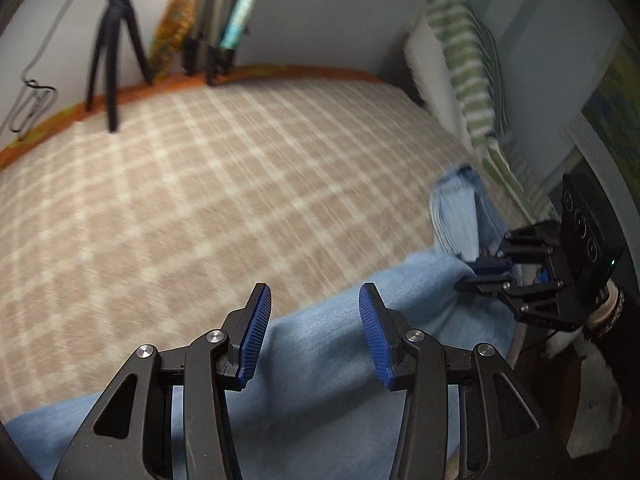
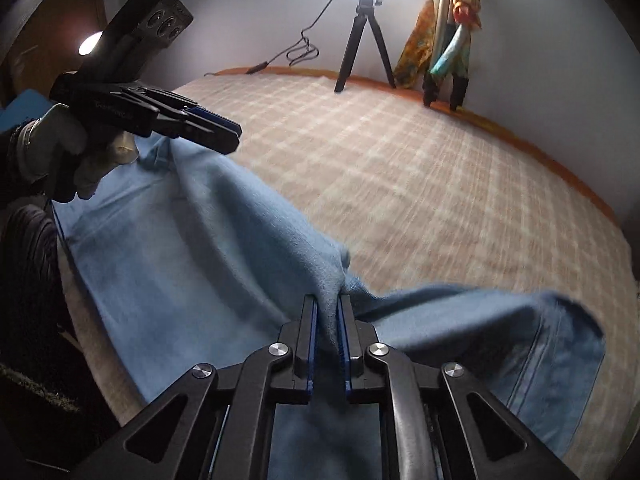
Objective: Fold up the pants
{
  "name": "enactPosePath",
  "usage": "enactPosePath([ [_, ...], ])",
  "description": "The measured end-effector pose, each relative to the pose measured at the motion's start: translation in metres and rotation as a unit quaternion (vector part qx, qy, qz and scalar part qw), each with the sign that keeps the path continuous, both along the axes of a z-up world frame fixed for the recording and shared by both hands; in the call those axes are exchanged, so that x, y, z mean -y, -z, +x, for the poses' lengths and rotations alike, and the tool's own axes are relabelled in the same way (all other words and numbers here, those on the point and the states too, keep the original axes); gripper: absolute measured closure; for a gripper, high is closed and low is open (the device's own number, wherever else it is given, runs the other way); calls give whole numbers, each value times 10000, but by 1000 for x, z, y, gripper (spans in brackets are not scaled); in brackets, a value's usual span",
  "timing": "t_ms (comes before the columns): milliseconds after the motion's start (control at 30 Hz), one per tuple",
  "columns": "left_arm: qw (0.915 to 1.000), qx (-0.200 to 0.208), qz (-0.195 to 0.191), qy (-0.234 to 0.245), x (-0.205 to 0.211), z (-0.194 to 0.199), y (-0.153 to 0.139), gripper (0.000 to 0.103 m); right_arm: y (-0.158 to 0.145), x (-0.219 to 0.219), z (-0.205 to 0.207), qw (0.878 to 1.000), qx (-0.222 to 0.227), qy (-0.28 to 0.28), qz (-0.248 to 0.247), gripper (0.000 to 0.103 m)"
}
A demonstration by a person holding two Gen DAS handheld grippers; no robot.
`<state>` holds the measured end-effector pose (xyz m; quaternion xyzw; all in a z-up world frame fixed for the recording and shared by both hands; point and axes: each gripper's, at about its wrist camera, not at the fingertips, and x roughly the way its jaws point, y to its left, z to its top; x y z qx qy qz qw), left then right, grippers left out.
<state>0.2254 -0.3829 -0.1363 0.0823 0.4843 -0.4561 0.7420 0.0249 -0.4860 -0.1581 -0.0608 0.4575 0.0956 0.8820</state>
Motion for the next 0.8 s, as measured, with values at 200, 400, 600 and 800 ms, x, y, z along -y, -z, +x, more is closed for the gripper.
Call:
enactPosePath([
  [200,9983,278,354,374,5,-32,24,59,-7,14,1,9975,-186,-58,683,70],
  [400,9969,521,367,452,-3,-44,20,59,-24,51,35,9778,-155,395,2053,39],
  [600,9928,893,502,620,2,-60,24,59,16,39,81,9706,-1278,274,2020,38],
  [800,9928,889,554,577,0,-58,22,59,17,6,71,9831,-1175,-62,1401,79],
])
